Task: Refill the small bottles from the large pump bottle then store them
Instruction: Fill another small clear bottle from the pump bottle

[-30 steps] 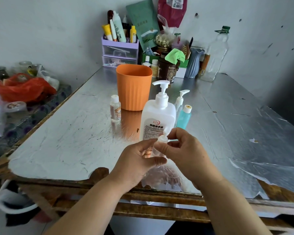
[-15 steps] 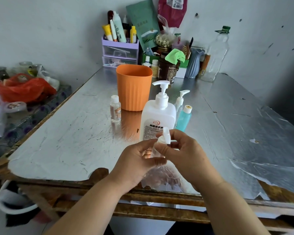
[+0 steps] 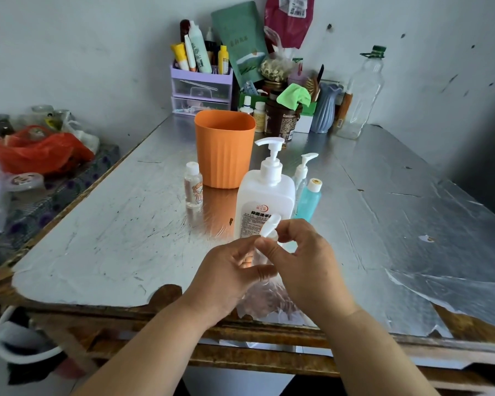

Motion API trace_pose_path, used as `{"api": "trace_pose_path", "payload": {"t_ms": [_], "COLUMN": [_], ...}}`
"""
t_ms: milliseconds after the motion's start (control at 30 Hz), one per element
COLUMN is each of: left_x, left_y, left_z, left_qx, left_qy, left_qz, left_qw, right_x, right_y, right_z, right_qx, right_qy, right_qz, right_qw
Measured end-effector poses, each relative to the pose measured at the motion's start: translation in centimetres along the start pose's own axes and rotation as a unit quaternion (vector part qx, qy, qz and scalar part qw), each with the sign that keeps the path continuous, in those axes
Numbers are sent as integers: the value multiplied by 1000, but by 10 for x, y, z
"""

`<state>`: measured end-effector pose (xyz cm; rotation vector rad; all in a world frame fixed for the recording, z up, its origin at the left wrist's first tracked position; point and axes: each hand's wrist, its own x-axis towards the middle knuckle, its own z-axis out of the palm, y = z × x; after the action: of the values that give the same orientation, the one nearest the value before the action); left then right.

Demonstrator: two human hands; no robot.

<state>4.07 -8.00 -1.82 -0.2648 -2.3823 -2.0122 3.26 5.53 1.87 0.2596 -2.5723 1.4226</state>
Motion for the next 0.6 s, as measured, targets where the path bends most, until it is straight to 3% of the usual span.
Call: {"api": "trace_pose_path", "payload": {"t_ms": [200, 300, 400, 500, 600], "left_x": [-1, -2, -2, -6, -9], "left_y": [3, 3, 1, 0, 2], "left_z": [2, 1, -2, -2, -3], "left_qx": [0, 48, 27, 4, -21], "left_qy": [5, 14, 24, 41, 71], "left_qz": [-10, -12, -24, -30, -29], "left_qw": [1000, 999, 999, 999, 997], "right_x": [-2, -2, -2, 5, 11], "right_y": [0, 4, 8, 19, 34], "right_z": [6, -3, -10, -12, -12], "right_qx": [-7, 65, 171, 176, 161], "right_qy": [19, -19, 48, 122, 115], "right_qz": [-1, 25, 42, 106, 188], "right_qw": [1000, 997, 983, 971, 962]}}
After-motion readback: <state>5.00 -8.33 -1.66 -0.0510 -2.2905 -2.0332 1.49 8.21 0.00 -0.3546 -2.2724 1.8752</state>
